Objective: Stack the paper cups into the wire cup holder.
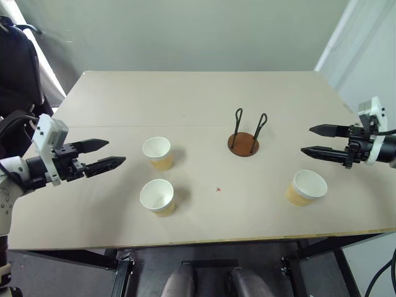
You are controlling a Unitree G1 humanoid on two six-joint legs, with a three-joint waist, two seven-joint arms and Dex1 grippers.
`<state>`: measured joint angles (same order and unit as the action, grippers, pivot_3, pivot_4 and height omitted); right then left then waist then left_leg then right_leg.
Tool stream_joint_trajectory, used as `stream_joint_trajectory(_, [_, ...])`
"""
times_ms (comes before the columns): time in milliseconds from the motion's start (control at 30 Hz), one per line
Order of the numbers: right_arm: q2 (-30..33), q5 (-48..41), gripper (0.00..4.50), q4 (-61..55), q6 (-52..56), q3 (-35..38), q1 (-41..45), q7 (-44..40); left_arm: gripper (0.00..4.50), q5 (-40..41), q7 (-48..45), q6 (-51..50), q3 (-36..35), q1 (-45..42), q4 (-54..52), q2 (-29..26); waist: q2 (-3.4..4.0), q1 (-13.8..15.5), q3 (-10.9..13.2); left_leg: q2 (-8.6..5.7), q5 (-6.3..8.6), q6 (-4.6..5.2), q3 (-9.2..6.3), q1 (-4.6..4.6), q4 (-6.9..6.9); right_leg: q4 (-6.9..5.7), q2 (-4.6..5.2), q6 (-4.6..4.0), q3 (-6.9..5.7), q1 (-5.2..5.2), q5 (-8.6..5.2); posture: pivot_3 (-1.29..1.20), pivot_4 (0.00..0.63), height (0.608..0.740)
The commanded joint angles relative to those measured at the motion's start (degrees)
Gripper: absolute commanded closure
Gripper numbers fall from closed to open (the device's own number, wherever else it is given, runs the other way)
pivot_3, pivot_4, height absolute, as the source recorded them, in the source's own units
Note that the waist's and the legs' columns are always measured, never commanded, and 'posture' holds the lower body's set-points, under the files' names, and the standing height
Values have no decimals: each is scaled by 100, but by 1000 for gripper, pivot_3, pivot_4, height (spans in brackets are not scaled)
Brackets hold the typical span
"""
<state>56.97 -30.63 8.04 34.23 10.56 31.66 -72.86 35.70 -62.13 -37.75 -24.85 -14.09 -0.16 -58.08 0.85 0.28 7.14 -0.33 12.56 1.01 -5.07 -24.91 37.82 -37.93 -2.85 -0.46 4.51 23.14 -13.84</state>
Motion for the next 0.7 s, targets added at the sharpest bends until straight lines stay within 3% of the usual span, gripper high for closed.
stream_joint_trajectory(33, [90, -35, 0, -114, -25, 124, 91, 5, 35, -20, -22, 110, -67, -46, -192, -122, 0, 0, 0, 0, 0, 0, 0, 0, 0, 0, 0, 0, 0, 0, 0, 0, 150, 740])
stream_joint_trajectory(500, [20, -151, 0, -89, 44, 154, 492, 40, 35, 61, -144, 198, -229, -26, -554, -333, 0, -5, 0, 0, 0, 0, 0, 1, 0, 0, 0, 0, 0, 1, 0, 0, 150, 740])
stream_joint_trajectory(700, [-343, 317, 0, -384, 201, -300, 979, 894, 35, 91, -183, 200, 10, -199, -823, -312, 2, -11, 1, 0, -1, 0, -1, 2, 0, -2, 0, -1, 0, 2, 1, 0, 150, 740])
